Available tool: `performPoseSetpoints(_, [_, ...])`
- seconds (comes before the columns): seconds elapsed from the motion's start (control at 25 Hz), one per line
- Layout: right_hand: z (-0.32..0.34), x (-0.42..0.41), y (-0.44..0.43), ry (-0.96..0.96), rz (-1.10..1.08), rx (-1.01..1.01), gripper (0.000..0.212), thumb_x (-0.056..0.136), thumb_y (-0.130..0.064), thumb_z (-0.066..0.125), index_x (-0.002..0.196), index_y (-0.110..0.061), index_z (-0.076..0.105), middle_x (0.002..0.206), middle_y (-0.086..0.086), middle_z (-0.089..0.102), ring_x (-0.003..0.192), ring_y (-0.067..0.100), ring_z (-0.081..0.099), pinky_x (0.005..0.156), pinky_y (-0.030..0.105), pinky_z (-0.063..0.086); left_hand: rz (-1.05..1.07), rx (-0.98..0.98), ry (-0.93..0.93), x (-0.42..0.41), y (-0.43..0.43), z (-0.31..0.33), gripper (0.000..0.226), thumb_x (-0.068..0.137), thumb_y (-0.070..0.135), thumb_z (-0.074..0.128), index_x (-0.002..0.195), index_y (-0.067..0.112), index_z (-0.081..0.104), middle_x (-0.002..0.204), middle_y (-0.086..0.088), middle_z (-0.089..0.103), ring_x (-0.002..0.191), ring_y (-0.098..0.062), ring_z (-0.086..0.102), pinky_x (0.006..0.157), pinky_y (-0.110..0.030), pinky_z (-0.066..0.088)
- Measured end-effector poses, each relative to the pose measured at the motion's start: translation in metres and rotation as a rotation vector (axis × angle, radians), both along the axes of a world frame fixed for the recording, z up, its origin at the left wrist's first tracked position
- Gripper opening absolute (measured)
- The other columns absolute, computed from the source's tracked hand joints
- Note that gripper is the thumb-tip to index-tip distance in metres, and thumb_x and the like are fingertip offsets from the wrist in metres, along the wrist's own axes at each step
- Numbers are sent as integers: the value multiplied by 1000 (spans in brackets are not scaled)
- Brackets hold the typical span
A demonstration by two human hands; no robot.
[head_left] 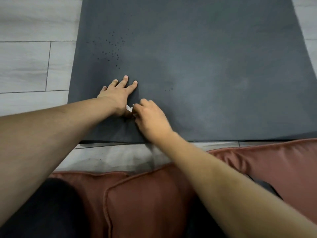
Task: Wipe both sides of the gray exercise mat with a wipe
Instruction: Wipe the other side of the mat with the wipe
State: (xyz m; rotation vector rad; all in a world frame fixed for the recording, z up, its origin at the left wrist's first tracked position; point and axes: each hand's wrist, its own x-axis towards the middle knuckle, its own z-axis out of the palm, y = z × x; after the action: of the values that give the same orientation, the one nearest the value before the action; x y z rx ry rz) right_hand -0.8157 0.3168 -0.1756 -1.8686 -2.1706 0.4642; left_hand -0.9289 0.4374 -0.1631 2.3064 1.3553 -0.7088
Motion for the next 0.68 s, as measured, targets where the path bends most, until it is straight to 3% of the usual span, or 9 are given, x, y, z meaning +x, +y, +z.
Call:
performPoseSetpoints(0.08, [-2, 61, 13, -98, -34, 55, 12, 84, -8, 58, 92, -9, 67, 93, 14, 58, 88, 35, 55, 73, 41, 42, 4, 3, 18, 5, -1, 3, 128, 72, 54, 85, 161, 36, -4, 170, 2, -12, 157, -31, 1, 124, -57, 15])
performPoseSetpoints(0.24, [4, 186, 15, -126, -752, -15, 20, 89, -8, 51, 101, -6, 67, 103, 20, 58, 97, 40, 55, 75, 38, 40, 2, 4, 52, 9, 1, 2, 130, 71, 54, 87, 162, 35, -5, 170, 1, -13, 157, -32, 0, 124, -58, 15])
performPoseSetpoints(0.28, [4, 177, 14, -158, -787, -8, 19, 88, -7, 50, 100, -6, 65, 104, 21, 57, 96, 40, 54, 73, 39, 39, -4, -10, 52, 8, 3, 1, 131, 71, 55, 86, 161, 36, -6, 170, 1, -14, 157, -33, -1, 124, -58, 15])
performPoseSetpoints(0.4, [4, 72, 7, -89, -471, 14, 16, 82, -5, 55, 95, -9, 63, 99, 18, 57, 87, 38, 54, 66, 38, 36, -21, -58, 32, 4, 10, 1, 132, 70, 57, 86, 161, 37, -7, 170, -1, -15, 156, -35, -1, 125, -55, 15])
performPoseSetpoints(0.52, [15, -23, -17, 55, -5, -185, 20, 90, -10, 53, 107, -12, 62, 111, 13, 55, 96, 33, 51, 71, 38, 45, -22, -64, 25, 2, 11, 1, 128, 73, 54, 85, 161, 36, -5, 170, -2, -14, 156, -35, 0, 125, -54, 15])
performPoseSetpoints(0.6, [22, -21, -19, 70, 159, -190, 22, 91, -11, 52, 110, -13, 62, 114, 12, 54, 99, 32, 51, 77, 40, 49, -2, -42, 16, 4, 6, 4, 124, 75, 52, 84, 162, 35, -3, 170, -1, -12, 157, -34, 2, 125, -56, 14])
performPoseSetpoints(0.68, [23, 29, -12, -3, 185, -199, 22, 95, -23, 51, 109, -11, 63, 110, 14, 55, 99, 34, 53, 80, 40, 45, 18, -1, 43, 9, -1, 8, 125, 74, 48, 86, 162, 33, -1, 171, -1, -10, 157, -33, 3, 124, -59, 15])
